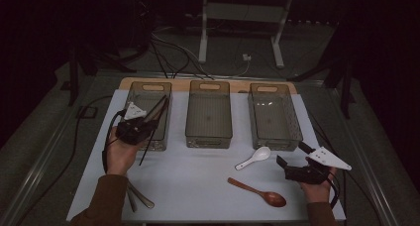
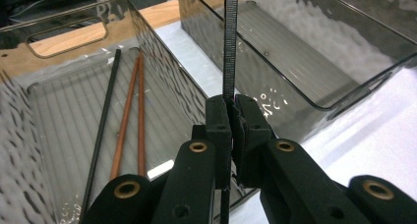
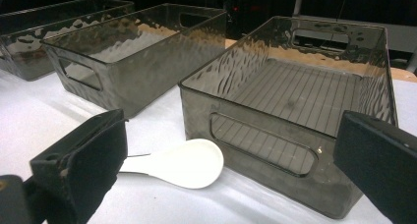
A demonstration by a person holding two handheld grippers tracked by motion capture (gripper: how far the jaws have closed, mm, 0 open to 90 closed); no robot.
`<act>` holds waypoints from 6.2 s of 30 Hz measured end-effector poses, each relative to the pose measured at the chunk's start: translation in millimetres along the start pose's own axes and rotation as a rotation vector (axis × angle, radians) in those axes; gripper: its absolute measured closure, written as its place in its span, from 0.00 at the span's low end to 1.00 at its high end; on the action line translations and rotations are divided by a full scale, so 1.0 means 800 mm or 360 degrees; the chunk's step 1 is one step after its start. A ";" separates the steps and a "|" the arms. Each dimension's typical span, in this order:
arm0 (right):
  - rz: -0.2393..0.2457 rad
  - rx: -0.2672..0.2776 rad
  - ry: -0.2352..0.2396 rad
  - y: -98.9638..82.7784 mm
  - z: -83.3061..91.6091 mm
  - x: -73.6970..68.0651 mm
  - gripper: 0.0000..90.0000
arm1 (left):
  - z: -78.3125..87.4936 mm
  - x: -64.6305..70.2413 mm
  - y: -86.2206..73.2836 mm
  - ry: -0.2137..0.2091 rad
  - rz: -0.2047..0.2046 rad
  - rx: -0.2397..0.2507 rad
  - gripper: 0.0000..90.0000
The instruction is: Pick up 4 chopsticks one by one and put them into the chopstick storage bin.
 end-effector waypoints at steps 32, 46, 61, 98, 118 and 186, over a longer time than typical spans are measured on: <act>0.0004 -0.0003 -0.0001 -0.001 0.000 0.001 0.00 | -0.017 -0.039 0.027 0.0082 0.0116 0.0010 0.97; 0.0001 -0.0006 0.0003 -0.001 -0.001 0.000 0.00 | -0.027 -0.054 0.038 0.0140 0.0149 -0.0005 0.97; -0.0004 -0.0009 0.0004 -0.001 -0.001 0.001 0.00 | -0.052 -0.071 0.041 0.0181 0.0241 -0.0044 0.97; -0.0002 -0.0006 0.0002 -0.001 0.000 0.001 0.00 | -0.031 -0.076 0.062 0.0131 0.0368 0.0177 0.01; -0.0003 -0.0006 0.0001 -0.001 0.000 0.001 0.00 | -0.021 -0.038 0.060 -0.0042 0.0257 0.0181 0.01; -0.0018 -0.0073 0.0107 0.019 0.003 0.007 0.00 | 0.029 0.037 -0.025 -0.0287 0.0095 0.0277 0.01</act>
Point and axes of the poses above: each handheld gripper's, and its own axes: z roughly backward along the jaws, y roughly out of its top, x roughly to its right, the point moved 9 cm from there along -z, roughly forward along the jaws, and after that the axes turned 15 degrees about z, right-handed, at the moved point
